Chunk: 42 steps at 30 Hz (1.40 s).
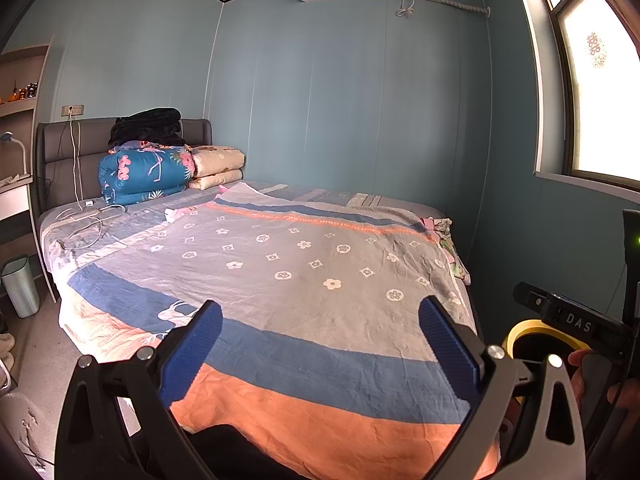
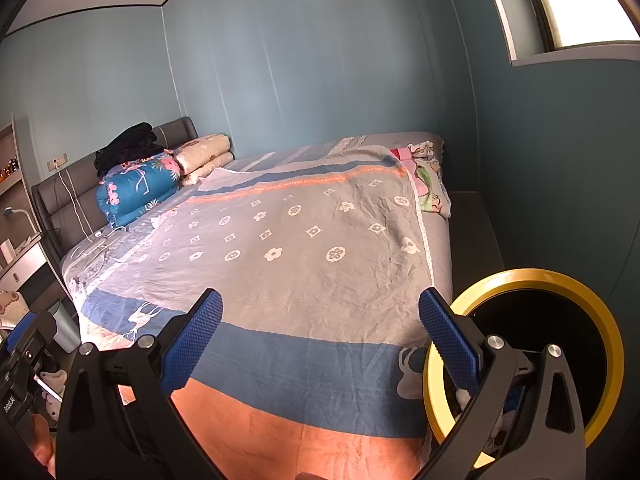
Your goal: Collect trash
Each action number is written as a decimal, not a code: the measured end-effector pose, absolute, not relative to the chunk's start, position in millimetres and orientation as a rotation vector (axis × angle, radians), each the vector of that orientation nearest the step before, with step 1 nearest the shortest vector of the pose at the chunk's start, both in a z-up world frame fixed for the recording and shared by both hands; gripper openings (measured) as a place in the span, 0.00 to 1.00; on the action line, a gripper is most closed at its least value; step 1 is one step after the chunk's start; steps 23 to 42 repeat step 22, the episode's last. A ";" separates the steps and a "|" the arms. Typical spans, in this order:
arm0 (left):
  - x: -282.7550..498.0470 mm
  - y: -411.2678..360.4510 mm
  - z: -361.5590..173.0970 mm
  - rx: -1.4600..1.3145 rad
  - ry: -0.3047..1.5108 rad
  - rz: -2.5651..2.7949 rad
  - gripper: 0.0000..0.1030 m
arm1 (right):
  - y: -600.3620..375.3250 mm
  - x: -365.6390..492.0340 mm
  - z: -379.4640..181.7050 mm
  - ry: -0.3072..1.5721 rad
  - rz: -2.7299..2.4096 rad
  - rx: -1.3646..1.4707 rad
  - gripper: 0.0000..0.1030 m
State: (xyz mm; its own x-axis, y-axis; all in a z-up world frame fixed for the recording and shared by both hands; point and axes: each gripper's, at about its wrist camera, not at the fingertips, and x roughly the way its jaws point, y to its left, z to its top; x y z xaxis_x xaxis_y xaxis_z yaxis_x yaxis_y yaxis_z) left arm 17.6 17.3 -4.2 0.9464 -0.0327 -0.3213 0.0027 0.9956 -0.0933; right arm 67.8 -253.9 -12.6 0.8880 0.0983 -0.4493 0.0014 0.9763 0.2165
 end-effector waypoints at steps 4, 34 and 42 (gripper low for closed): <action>17.7 16.6 -5.0 -0.091 0.333 -0.019 0.92 | -252.2 67.1 -14.4 0.479 0.048 0.215 0.92; 18.0 12.3 -6.2 -0.080 0.337 -0.022 0.92 | -252.7 67.4 -16.4 0.486 0.041 0.220 0.92; 18.0 12.3 -6.2 -0.080 0.337 -0.022 0.92 | -252.7 67.4 -16.4 0.486 0.041 0.220 0.92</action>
